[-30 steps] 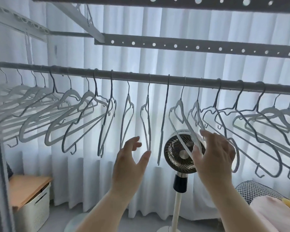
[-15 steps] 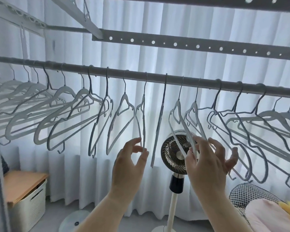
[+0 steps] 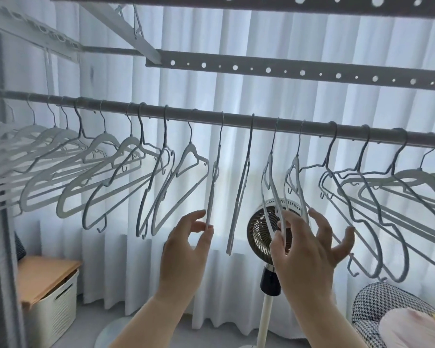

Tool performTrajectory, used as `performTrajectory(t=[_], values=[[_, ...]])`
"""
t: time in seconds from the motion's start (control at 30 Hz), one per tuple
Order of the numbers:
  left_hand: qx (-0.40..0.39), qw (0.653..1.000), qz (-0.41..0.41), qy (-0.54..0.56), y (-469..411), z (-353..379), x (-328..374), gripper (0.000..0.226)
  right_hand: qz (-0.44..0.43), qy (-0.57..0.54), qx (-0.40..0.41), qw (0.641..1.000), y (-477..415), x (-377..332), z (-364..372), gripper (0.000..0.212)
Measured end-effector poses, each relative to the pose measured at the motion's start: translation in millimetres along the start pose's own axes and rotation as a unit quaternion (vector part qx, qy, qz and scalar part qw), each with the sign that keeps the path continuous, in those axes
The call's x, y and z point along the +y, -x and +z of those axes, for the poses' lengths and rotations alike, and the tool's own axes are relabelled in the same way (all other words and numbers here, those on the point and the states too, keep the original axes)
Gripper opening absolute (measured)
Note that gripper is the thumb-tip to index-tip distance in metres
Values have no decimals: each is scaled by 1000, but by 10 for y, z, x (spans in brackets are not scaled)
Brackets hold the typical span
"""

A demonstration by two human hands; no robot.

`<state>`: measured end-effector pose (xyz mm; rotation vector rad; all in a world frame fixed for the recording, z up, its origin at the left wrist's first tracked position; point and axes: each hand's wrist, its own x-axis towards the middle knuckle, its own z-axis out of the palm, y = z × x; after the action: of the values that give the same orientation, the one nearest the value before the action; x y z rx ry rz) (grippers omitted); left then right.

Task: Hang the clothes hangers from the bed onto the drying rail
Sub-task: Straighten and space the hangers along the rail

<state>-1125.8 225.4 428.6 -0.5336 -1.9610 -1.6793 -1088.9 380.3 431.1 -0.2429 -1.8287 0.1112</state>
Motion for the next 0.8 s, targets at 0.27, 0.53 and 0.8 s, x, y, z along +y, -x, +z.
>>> performTrajectory(t=[0.27,0.53,0.8], values=[[9,1000,8,-7,-1,-45,-63,20,-11,0,-7,1000,14,-6,-8,30],[82,992,71,-60,163,-291,-75,20,7,-62,31,998,-37,-97,-112,33],[191,978,57,-64,128,-706,-290,19,-61,-235,109,964,98,-497,-159,18]])
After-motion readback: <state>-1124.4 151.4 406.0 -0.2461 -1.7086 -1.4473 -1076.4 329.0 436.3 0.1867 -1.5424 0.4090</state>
